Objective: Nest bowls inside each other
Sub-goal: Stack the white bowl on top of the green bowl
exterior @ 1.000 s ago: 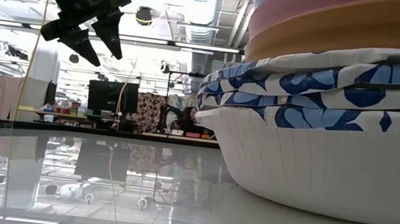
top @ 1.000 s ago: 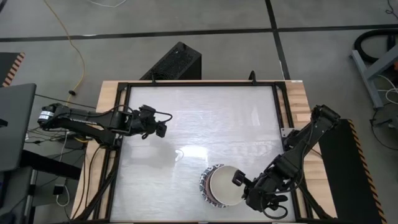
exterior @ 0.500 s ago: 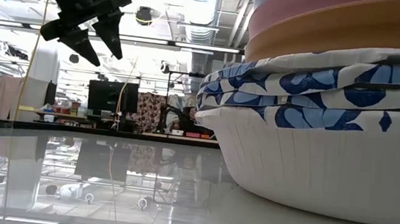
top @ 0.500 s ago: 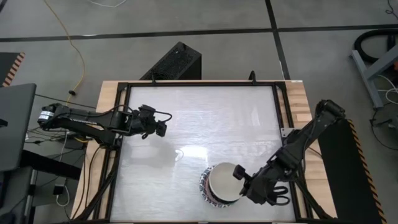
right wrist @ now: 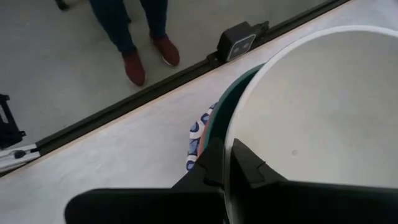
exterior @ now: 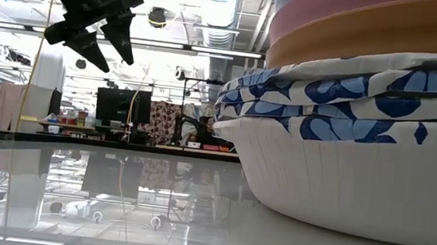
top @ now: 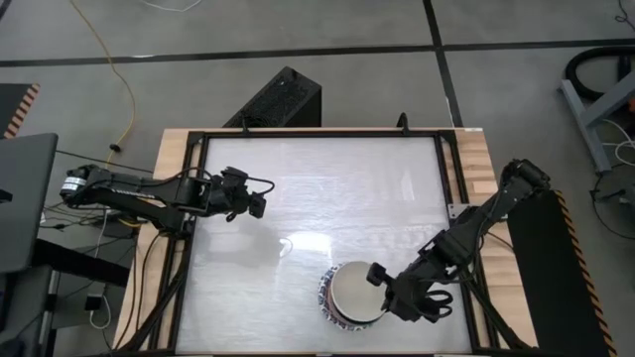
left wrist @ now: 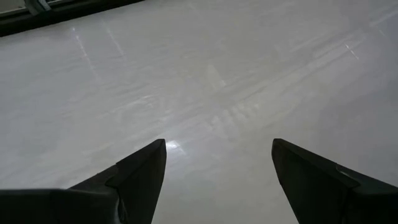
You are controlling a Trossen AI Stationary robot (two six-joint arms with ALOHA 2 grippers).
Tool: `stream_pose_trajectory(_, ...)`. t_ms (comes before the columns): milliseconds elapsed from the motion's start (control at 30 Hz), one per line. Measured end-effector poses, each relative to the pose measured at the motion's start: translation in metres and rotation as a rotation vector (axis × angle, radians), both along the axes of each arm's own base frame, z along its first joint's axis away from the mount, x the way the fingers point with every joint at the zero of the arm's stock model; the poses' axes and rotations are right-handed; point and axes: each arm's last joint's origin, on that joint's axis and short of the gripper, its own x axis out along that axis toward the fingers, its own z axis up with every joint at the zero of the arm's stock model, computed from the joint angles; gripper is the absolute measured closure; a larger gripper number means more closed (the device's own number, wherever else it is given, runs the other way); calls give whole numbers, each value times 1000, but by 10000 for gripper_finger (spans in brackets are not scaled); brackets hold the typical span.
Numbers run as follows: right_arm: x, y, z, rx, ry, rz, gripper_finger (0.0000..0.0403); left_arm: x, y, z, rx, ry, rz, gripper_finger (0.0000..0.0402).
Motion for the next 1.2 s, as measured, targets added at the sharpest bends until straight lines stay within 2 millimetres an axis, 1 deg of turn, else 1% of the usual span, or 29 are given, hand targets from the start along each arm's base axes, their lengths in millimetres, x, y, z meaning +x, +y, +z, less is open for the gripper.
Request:
stream_pose_trajectory(433,1,-1,0,28,26,-5,386,0,0,0,0,0,0,120)
stream_pose_trajectory(533,1,-1,0,36,34,-19,379,0,0,0,0,0,-1,120)
stream_pose_trajectory(633,1,-1,0,63,61,-64,365,0,0,0,0,0,-1,120)
stream_pose_trajectory(933,2,-1,1,88,73,-111,315,0,0,0,1,0,0,120)
stream_pose_trajectory(1200,4,0,3,108,51,-137,253,0,0,0,1,0,0,120)
